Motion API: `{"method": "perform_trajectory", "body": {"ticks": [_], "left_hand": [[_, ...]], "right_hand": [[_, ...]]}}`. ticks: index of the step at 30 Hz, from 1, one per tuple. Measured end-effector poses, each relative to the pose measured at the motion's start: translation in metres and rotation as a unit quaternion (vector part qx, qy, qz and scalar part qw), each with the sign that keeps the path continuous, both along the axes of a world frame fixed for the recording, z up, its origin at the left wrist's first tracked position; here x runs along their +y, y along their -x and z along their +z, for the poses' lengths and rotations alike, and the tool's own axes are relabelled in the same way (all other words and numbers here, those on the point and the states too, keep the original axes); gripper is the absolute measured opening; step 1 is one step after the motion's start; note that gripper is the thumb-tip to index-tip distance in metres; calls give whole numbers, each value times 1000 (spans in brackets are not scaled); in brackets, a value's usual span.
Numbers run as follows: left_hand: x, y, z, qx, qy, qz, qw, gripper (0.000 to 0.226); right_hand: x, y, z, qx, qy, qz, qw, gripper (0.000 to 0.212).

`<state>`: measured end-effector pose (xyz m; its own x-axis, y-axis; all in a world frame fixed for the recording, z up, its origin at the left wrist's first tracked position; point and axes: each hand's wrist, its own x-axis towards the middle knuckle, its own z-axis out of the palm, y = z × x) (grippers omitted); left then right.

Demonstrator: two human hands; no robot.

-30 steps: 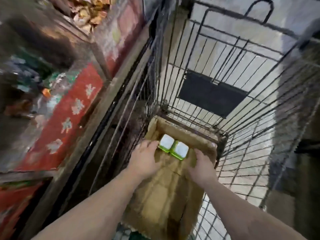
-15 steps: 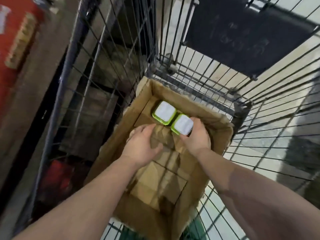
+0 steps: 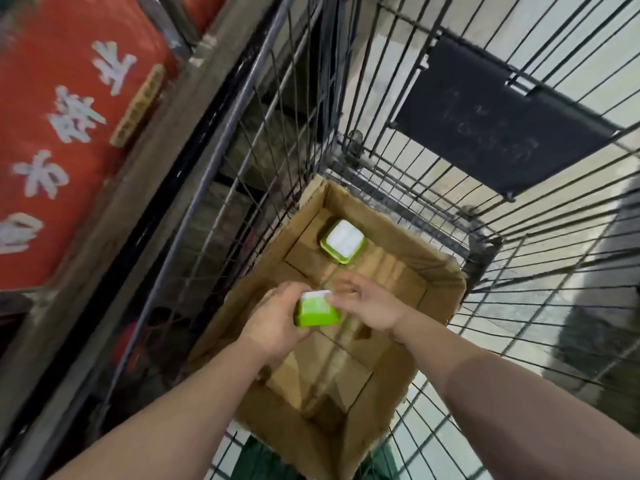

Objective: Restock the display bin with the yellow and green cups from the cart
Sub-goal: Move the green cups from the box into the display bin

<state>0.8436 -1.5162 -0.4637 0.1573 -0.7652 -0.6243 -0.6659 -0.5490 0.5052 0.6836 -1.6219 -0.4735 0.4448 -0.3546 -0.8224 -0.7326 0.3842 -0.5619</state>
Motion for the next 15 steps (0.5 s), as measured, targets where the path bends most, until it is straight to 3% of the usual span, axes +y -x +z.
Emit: {"method": "perform_trajectory", "body": {"ticks": [5,10,15], "left_hand": [[12,-11,-17,-10,-127,110,986,45],[11,-16,-33,53,-169,194,965,54],[15,-17,-43,83,-161,225,957,52]], "right_hand": [[-13,-8,-40,134,192,-9,972,80],[-27,-23,-68,178,255,0,950,84],[-29,-32,-78,177,284,-57,941,67]]}}
